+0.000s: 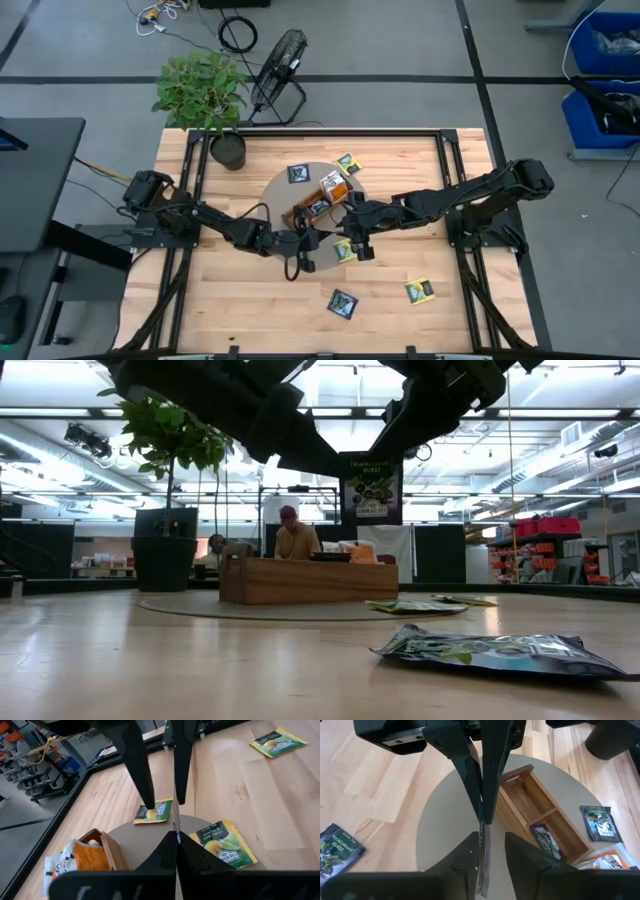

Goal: Pick & Place Tea
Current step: Put the purple tea bag into the middle section of the wooden organizer

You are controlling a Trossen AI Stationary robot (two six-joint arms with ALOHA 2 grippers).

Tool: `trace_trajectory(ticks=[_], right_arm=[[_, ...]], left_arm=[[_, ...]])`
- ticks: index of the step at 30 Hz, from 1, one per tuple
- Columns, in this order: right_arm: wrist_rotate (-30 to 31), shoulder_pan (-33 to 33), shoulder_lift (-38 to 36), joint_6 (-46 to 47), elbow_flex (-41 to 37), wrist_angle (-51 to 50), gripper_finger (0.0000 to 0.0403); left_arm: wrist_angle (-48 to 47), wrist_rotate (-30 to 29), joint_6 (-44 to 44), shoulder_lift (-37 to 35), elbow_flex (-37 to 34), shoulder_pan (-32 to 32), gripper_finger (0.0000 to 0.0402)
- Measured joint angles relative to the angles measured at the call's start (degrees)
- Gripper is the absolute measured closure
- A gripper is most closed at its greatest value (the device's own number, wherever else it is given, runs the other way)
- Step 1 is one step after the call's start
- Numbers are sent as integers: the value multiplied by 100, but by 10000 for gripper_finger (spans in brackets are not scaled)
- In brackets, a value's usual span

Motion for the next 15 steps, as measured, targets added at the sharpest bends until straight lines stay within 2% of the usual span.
trace_trajectory(ticks=[4,9,15], right_arm=[[7,-12,0,-1,0,-61,332],[-6,-50,0,-55,0,-174,393],[124,-40,-2,-256,0,-169,399]], left_arm=[[164,0,19,-1,-2,-1,400],[208,3,97,0,-2,10,399],[232,19,-52,0,-4,37,367]])
